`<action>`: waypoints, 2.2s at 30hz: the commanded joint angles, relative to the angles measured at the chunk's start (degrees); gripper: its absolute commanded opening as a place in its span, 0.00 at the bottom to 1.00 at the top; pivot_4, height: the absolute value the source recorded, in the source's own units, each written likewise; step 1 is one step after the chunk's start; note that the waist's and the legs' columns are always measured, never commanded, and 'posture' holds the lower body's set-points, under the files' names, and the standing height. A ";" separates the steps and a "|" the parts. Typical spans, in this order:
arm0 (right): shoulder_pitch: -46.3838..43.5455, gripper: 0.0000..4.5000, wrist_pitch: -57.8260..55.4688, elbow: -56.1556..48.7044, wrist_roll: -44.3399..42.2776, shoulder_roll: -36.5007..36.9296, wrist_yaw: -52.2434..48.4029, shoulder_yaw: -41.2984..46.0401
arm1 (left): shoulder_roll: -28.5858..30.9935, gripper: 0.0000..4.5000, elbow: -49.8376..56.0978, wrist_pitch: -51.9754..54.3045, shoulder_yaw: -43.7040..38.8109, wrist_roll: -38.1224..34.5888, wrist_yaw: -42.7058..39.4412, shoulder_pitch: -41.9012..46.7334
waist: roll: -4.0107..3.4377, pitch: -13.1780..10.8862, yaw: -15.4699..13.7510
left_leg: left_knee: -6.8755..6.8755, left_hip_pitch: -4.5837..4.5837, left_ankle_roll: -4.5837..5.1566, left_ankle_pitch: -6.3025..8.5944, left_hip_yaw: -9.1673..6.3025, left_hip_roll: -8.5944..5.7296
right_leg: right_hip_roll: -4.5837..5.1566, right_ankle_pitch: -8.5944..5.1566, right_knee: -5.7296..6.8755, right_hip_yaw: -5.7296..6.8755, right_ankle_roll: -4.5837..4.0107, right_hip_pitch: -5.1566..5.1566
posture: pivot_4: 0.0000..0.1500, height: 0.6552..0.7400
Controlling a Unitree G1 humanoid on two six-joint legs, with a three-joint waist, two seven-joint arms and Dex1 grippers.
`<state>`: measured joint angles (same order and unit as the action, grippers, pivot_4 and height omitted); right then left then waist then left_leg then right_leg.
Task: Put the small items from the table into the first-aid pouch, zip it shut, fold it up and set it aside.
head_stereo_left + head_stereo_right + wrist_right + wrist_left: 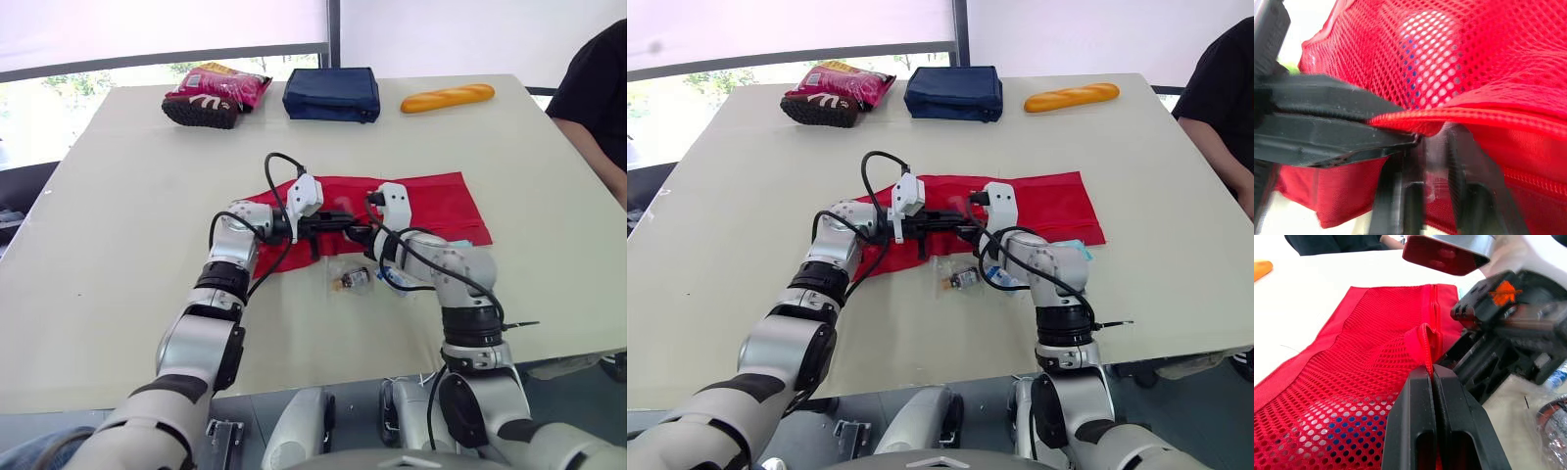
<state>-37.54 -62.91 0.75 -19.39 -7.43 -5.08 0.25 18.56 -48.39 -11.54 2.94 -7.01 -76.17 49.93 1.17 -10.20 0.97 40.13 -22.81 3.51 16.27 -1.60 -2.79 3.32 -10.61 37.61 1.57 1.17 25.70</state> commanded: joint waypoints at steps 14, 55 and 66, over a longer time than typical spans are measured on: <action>3.21 0.82 -0.28 -16.40 -0.54 12.00 -10.05 -9.69 | 0.02 0.00 -1.11 -0.09 2.69 1.42 -1.24 0.88 | 0.00 0.00 -0.14 | -0.04 -0.04 0.02 0.02 0.01 -0.03 | 0.03 -0.01 -0.08 0.03 0.01 0.00 | 1.00 1.00; -0.12 0.00 15.74 -4.08 9.13 19.01 -16.69 -19.11 | -0.13 0.00 0.01 1.10 3.73 0.77 -2.37 0.65 | 0.01 -0.01 -0.23 | -0.04 -0.08 0.04 0.02 0.02 -0.02 | 0.05 -0.01 -0.20 0.16 0.03 -0.02 | 1.00 1.00; -2.38 0.00 24.60 3.95 13.12 14.80 -16.04 -17.79 | -0.24 0.00 0.98 1.55 3.99 0.64 -2.29 0.18 | 0.00 -0.02 -0.17 | -0.04 -0.08 0.02 0.01 0.00 -0.01 | 0.05 -0.01 -0.18 0.09 0.02 -0.01 | 1.00 1.00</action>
<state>-37.79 -41.16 6.74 -6.84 8.18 -21.04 -19.15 19.11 -48.89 -10.15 5.94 -6.29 -77.50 50.45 1.17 -10.22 0.80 40.09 -22.88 3.53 16.28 -1.61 -2.80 3.37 -10.61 37.43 1.66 1.19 25.69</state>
